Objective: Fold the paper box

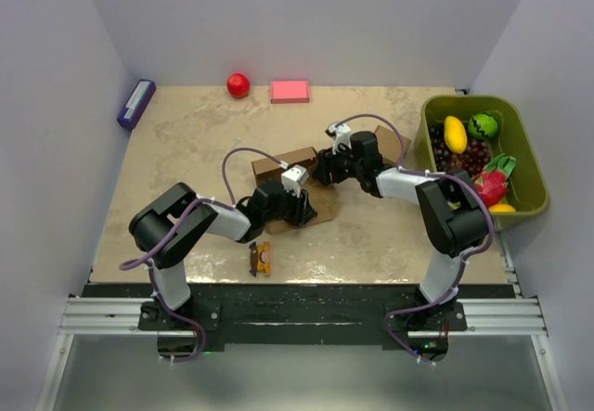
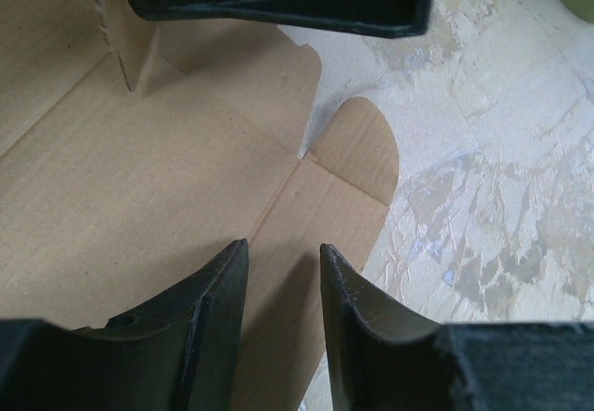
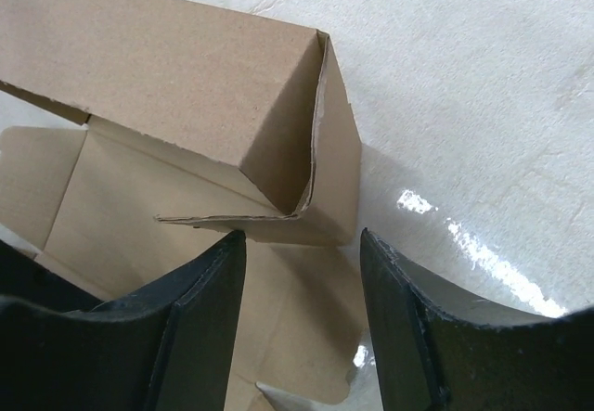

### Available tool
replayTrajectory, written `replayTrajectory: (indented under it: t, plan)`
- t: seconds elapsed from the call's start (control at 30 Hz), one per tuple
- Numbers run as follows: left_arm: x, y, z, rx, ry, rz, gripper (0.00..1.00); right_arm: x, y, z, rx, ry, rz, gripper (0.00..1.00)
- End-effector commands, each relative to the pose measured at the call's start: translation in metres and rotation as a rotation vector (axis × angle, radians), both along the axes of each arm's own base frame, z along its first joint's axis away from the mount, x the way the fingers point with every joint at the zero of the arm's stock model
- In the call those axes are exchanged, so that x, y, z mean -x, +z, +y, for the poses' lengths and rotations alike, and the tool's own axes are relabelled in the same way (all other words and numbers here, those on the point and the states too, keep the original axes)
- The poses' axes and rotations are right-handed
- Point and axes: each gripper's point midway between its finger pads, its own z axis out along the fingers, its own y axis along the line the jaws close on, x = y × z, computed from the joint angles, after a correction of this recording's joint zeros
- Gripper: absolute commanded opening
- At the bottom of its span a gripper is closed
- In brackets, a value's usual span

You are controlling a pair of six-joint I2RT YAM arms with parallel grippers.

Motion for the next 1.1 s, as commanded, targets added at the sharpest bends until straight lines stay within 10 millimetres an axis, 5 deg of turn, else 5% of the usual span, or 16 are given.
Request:
replayTrajectory:
  t: [0.0, 0.5, 0.8, 1.07]
  plan:
    - [0.033, -0.056, 0.030, -0.159, -0.020, 0.155, 0.42, -0.026, 0.030, 0.014, -0.038, 0.000, -0.139, 0.54]
    - [0.036, -0.058, 0.031, -0.158, -0.028, 0.162, 0.41, -0.041, 0.028, 0.018, -0.060, -0.133, -0.209, 0.32]
    - [0.038, -0.058, 0.033, -0.157, -0.026, 0.161, 0.40, -0.049, 0.014, 0.020, -0.070, -0.160, -0.189, 0.45]
    - [0.040, -0.060, 0.034, -0.157, -0.027, 0.168, 0.40, -0.052, 0.011, 0.022, -0.071, -0.168, -0.193, 0.45]
